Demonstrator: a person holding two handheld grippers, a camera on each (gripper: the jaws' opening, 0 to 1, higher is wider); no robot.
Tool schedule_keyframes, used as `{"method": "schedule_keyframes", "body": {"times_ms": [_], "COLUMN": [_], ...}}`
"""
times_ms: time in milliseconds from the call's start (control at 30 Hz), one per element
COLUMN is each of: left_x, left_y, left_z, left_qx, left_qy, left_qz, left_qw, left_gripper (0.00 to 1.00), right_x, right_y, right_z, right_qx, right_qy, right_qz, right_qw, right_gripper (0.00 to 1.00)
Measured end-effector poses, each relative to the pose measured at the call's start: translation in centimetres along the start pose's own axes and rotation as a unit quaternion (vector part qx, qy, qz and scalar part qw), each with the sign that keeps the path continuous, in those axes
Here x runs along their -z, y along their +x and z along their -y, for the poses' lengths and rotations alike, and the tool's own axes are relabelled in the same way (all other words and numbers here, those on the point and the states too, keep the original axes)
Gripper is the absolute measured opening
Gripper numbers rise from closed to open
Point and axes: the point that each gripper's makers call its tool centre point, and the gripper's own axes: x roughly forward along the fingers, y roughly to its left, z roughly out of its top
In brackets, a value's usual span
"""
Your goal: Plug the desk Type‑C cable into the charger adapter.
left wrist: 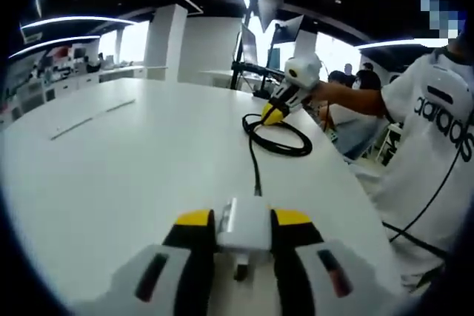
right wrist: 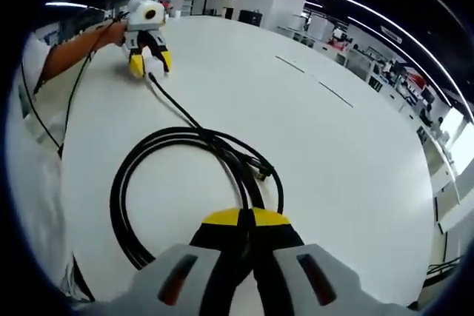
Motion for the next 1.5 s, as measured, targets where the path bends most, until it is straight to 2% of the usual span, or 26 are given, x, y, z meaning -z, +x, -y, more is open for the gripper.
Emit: {"method": "schedule_keyframes", "body": {"times_ms": [400,700,900,1133,1333,1500], "left_x": [-0.6,-0.9,-1.2,-1.5,-2.0,-2.1], "left_y": [0.0,0.0,-0.1,0.1,0.2,0.1], "left_z": [-2.5,-4.6,-6.3,-7.0,-8.6,-9.7], "left_qx": [-0.003,-0.008,-0.012,-0.014,-0.029,-0.028], "left_qy": [-0.008,-0.002,0.000,-0.005,0.004,0.005], "left_qz": [0.002,-0.009,-0.015,-0.009,-0.013,-0.014], "left_qw": [1.0000,0.9999,0.9998,0.9999,0.9995,0.9995], "left_gripper": [0.29,0.29,0.29,0.29,0.29,0.29], "right_x": [-0.9,-1.8,-2.2,-2.8,-3.4,-3.5], "right_y": [1.3,2.3,2.8,3.6,4.3,4.7], "right_z": [1.7,2.9,3.3,4.4,5.1,5.7], "right_qx": [0.008,0.013,0.017,0.021,0.024,0.027], "right_qy": [0.016,0.024,0.022,0.022,0.019,0.015], "right_qz": [0.008,0.016,0.018,0.017,0.016,0.014], "right_qw": [0.9998,0.9995,0.9995,0.9994,0.9994,0.9994], "right_gripper": [0.02,0.02,0.02,0.02,0.02,0.02]}}
